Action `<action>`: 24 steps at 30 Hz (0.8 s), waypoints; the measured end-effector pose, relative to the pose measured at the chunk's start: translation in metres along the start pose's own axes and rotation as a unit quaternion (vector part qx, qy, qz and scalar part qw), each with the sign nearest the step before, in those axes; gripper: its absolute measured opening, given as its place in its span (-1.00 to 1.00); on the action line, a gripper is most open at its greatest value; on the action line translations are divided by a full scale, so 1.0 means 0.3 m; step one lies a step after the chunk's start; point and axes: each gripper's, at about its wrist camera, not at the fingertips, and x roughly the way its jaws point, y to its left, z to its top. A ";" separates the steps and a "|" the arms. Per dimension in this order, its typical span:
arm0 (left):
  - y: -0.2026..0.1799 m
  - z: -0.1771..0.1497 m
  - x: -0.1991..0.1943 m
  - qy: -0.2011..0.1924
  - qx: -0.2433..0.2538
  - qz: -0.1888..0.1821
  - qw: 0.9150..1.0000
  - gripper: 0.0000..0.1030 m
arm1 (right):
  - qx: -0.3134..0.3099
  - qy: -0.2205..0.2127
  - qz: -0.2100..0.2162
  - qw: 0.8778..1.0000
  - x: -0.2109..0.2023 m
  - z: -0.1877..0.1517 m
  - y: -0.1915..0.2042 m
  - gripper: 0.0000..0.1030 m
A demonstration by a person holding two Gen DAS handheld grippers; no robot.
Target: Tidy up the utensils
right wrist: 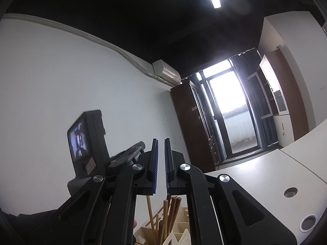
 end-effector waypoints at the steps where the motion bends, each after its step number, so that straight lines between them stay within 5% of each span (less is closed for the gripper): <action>1: -0.005 -0.011 0.006 0.008 0.009 0.005 1.000 -0.87 | -0.001 0.002 -0.001 1.000 -0.014 0.008 0.001 -0.86; 4: -0.006 -0.044 0.014 0.034 0.024 0.015 0.999 -0.71 | -0.002 0.008 -0.007 1.000 -0.049 0.021 0.002 -0.70; 6: 0.012 -0.049 0.013 0.055 0.015 0.008 0.998 -0.53 | 0.004 0.009 -0.014 1.000 -0.067 0.024 -0.002 -0.08; 10: 0.054 -0.040 -0.022 0.073 0.006 0.000 0.997 -0.05 | 0.007 0.029 -0.035 0.999 -0.098 0.024 -0.003 0.11; 14: 0.098 -0.016 -0.087 0.082 -0.002 -0.026 0.996 0.36 | 0.013 0.046 -0.053 0.997 -0.139 0.018 -0.010 0.51; 18: 0.170 0.021 -0.225 0.062 -0.032 -0.065 0.995 0.79 | 0.029 0.065 -0.073 0.995 -0.176 0.004 -0.011 0.68; 24: 0.252 0.016 -0.436 0.074 0.011 -0.088 0.993 0.89 | 0.013 0.113 -0.115 0.987 -0.211 -0.020 0.060 0.72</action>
